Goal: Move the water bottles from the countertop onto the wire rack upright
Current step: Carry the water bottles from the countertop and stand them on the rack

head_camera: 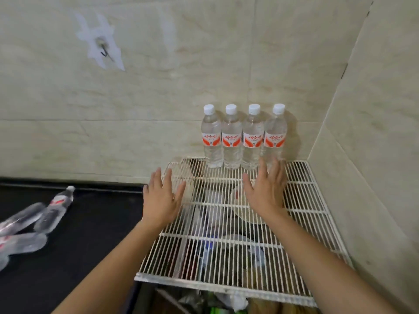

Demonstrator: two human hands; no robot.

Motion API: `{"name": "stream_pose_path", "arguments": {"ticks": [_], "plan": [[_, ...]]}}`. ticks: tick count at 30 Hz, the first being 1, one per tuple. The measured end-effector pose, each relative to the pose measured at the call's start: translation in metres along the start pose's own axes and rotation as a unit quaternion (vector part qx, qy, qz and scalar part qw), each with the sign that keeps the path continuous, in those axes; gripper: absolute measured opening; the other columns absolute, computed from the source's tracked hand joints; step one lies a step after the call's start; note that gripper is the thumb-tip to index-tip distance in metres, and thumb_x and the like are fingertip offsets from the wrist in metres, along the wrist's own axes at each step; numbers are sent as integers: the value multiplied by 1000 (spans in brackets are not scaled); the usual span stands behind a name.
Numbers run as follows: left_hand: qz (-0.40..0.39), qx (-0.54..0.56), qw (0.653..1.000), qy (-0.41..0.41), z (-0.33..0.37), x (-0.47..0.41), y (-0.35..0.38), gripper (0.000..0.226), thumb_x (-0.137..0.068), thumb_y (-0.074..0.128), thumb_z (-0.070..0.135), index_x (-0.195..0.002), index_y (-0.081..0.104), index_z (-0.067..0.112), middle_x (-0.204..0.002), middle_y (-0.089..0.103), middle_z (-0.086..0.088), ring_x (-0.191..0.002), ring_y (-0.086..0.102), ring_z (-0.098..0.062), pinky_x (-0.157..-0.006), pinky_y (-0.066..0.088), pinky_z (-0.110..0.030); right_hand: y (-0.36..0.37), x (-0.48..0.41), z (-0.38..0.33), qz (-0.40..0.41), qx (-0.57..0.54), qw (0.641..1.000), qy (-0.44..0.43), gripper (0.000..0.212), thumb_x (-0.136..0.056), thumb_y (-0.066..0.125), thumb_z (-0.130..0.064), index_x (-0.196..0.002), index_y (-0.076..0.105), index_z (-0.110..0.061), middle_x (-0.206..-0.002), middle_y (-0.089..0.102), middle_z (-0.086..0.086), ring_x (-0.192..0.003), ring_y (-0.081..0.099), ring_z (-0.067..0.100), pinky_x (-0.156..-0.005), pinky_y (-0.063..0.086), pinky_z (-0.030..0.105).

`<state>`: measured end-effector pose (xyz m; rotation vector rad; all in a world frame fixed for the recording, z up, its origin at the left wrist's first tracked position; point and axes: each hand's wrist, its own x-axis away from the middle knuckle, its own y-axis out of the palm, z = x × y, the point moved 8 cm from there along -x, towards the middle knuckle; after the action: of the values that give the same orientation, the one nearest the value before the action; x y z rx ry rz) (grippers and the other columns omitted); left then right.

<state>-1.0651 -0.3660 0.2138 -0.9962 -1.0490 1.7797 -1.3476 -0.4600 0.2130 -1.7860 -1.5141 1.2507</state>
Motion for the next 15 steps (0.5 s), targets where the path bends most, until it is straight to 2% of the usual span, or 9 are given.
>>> {"name": "stream_pose_path", "arguments": {"ticks": [2,4,5,9,13,15], "plan": [[11,-57,998,-26,-30,35,-8,75,-95,25,59,-153,37,12,-161,25,-23,-148,24,-42,-113,30,-62,10,14,-29,14,-14,997,-75,72,-100,45,-56,-158,34,-15,-167,13,24,-153,12,47,-124,6,61],[-11,-93,993,-75,-69,68,-11,68,-99,35,54,-156,31,18,-165,16,-18,-152,15,-37,-117,22,-59,33,31,-54,-23,-9,993,-113,72,-98,41,-60,-155,42,-17,-166,20,25,-152,18,48,-121,17,64],[1,-91,991,-94,-87,81,-17,65,-100,42,50,-156,31,19,-165,16,-18,-152,14,-36,-118,20,-58,44,41,-67,-50,-5,991,-120,73,-97,39,-62,-155,43,-18,-166,19,24,-152,17,47,-121,18,64],[56,-92,987,-117,-139,119,-56,65,-98,48,52,-151,41,16,-161,26,-21,-149,23,-39,-115,25,-61,62,74,-124,-77,-17,986,-149,75,-95,39,-64,-159,33,-25,-169,13,19,-155,6,43,-123,6,57],[89,-83,984,-127,-204,141,-107,75,-92,32,61,-149,45,14,-158,32,-24,-145,31,-42,-112,31,-63,73,113,-199,-88,-13,981,-171,76,-97,30,-66,-161,25,-25,-170,0,18,-156,-5,39,-125,-2,55],[107,-92,984,-113,-242,153,-130,73,-93,33,60,-147,47,13,-155,37,-24,-143,35,-43,-107,35,-65,84,132,-242,-90,-13,980,-179,76,-99,31,-65,-162,22,-24,-170,-2,17,-157,-6,38,-126,-2,55]]}}
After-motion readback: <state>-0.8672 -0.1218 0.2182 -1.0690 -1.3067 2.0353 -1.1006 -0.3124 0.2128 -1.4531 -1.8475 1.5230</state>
